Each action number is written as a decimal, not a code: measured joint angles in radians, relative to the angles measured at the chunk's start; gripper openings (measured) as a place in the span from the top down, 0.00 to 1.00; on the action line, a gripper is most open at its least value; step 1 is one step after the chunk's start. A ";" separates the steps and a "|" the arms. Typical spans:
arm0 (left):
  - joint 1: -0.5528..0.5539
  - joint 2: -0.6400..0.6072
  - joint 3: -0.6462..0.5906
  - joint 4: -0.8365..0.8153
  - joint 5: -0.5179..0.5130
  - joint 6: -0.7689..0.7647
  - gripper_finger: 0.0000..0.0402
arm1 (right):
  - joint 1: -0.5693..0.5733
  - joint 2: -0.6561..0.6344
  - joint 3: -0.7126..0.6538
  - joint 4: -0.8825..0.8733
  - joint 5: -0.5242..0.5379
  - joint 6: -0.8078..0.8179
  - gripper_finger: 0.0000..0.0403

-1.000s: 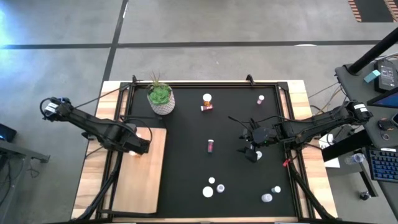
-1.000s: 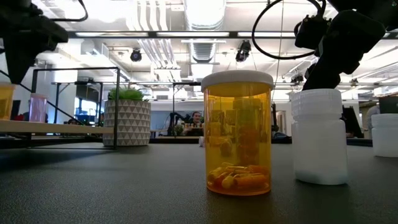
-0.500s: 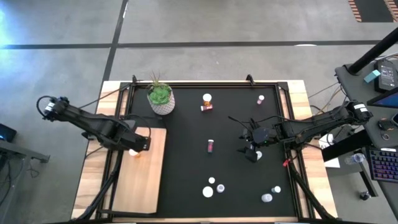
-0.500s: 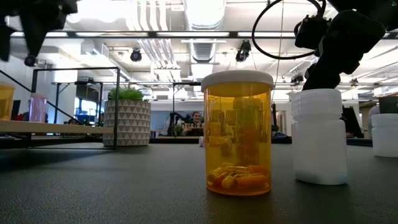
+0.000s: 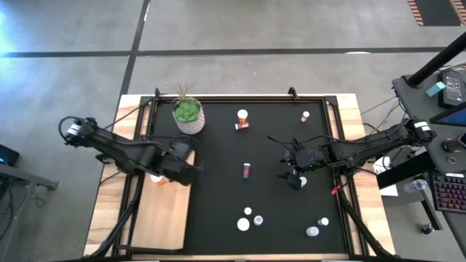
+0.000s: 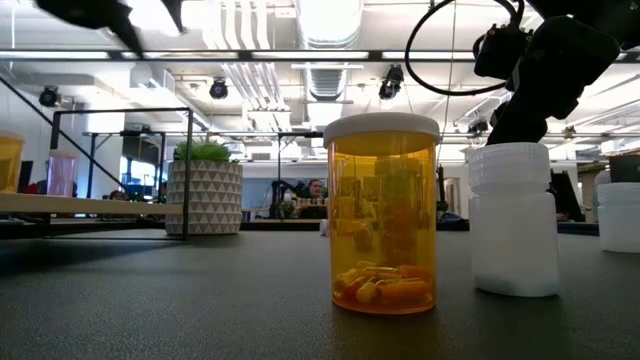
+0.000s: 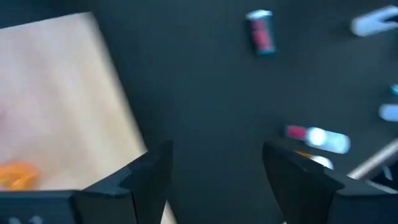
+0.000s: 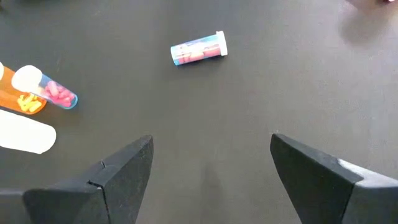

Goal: Pick and place medicine bottles onto shelf by color
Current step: Put the bottom left blue pill bottle on the shelf

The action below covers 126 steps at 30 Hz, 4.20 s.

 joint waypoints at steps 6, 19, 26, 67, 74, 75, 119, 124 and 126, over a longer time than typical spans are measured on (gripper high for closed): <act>0.000 0.172 0.105 0.215 0.000 0.215 0.43 | 0.000 0.000 0.000 0.000 0.000 0.000 0.22; -0.004 0.457 0.236 0.507 0.049 0.614 0.43 | 0.000 0.000 0.000 0.000 0.000 0.000 0.22; -0.036 0.507 0.239 0.592 0.082 0.783 0.43 | 0.000 0.000 0.000 0.000 0.000 0.000 0.22; -0.059 0.623 0.178 0.759 -0.004 1.158 0.43 | 0.000 0.000 0.000 0.000 0.000 0.000 0.22; -0.057 0.623 0.177 0.754 -0.003 0.995 0.43 | 0.000 0.000 0.000 0.000 0.000 0.000 0.22; -0.056 0.623 0.177 0.754 -0.003 0.978 0.43 | 0.000 0.000 0.000 0.000 0.000 0.000 0.22; -0.066 0.671 0.187 0.740 0.011 0.709 0.43 | 0.000 0.000 0.000 0.000 0.000 0.000 0.22; -0.065 0.671 0.186 0.734 -0.027 0.709 0.43 | 0.000 0.000 0.000 0.000 0.000 0.000 0.22; -0.061 0.671 0.185 0.733 -0.031 0.709 0.43 | 0.000 0.000 0.000 0.000 0.000 0.000 0.22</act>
